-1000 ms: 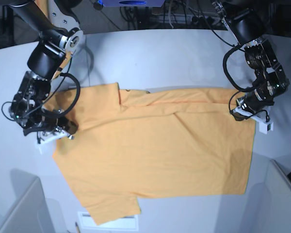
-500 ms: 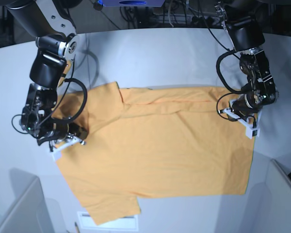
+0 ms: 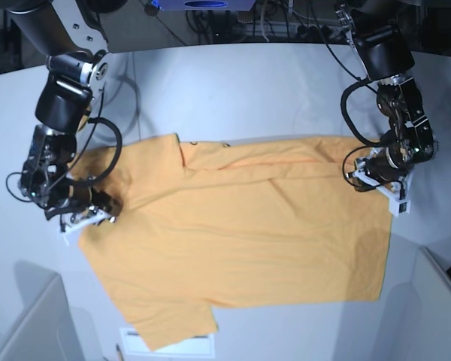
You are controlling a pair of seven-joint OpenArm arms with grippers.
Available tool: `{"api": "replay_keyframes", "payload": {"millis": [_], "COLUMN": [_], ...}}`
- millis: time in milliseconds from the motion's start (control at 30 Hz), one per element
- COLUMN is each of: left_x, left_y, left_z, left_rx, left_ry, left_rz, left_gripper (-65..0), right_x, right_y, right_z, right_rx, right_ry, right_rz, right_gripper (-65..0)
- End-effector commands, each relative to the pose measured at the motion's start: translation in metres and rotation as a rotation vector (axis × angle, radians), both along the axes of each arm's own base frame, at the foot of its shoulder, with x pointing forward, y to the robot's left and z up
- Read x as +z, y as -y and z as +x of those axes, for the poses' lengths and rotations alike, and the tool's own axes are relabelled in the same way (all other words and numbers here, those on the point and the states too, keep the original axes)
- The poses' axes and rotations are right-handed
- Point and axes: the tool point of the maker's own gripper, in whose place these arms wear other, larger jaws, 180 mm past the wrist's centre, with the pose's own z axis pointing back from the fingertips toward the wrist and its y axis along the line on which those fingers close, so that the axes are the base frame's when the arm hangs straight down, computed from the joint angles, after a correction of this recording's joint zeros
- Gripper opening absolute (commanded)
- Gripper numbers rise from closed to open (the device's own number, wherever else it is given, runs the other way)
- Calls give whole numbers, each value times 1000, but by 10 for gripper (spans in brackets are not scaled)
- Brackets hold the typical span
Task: Fold the T-shirt properly
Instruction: 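Pull the held shoulders back and release the shirt with both grippers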
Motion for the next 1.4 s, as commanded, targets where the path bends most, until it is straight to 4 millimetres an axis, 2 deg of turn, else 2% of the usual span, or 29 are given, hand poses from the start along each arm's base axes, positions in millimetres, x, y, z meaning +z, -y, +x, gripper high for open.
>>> {"api": "replay_keyframes", "payload": {"millis": [0, 167, 267, 333, 367, 467, 533, 667, 833, 900, 967, 1067, 1200, 1367], "left_x": [18, 34, 39, 47, 48, 55, 57, 51, 30, 25, 18, 15, 11, -8], "left_y": [-6, -10, -13, -27, -35, -43, -45, -35, -32, -32, -33, -46, -47, -39], "left_z": [14, 28, 31, 24, 13, -10, -24, -45, -67, -70, -78, -89, -93, -88], "left_rx": [2, 25, 33, 79, 109, 197, 223, 232, 249, 256, 297, 377, 387, 403], "left_ry": [64, 184, 216, 244, 248, 299, 322, 327, 268, 256, 246, 258, 246, 210], "left_rz": [15, 31, 36, 47, 52, -2, -49, -143, -168, -177, -197, -209, -214, -269], "left_gripper": [-303, -77, 0, 0, 0, 0, 0, 0, 0, 0, 0, 0, 0, 0], "right_x": [25, 51, 61, 71, 74, 78, 80, 79, 52, 41, 34, 21, -5, -17], "right_y": [10, 23, 41, 61, 68, 85, 91, 96, 90, 85, 90, 88, 86, 80], "right_z": [16, 11, 4, -8, -15, -42, -55, -75, -102, -113, -124, -133, -140, -131], "right_rx": [-17, -46, -150, -255, -305, -422, -469, -518, -573, -597, -634, -672, -705, -693], "right_ry": [94, 219, 274, 333, 360, 404, 416, 411, 335, 300, 266, 227, 165, 135], "right_rz": [-20, -105, -145, -179, -187, -209, -212, -215, -179, -155, -137, -45, 36, 69], "right_gripper": [-431, -425, -423, -422, -417, -414, -414, -413, -402, -339, -294, -279, -278, -276]}}
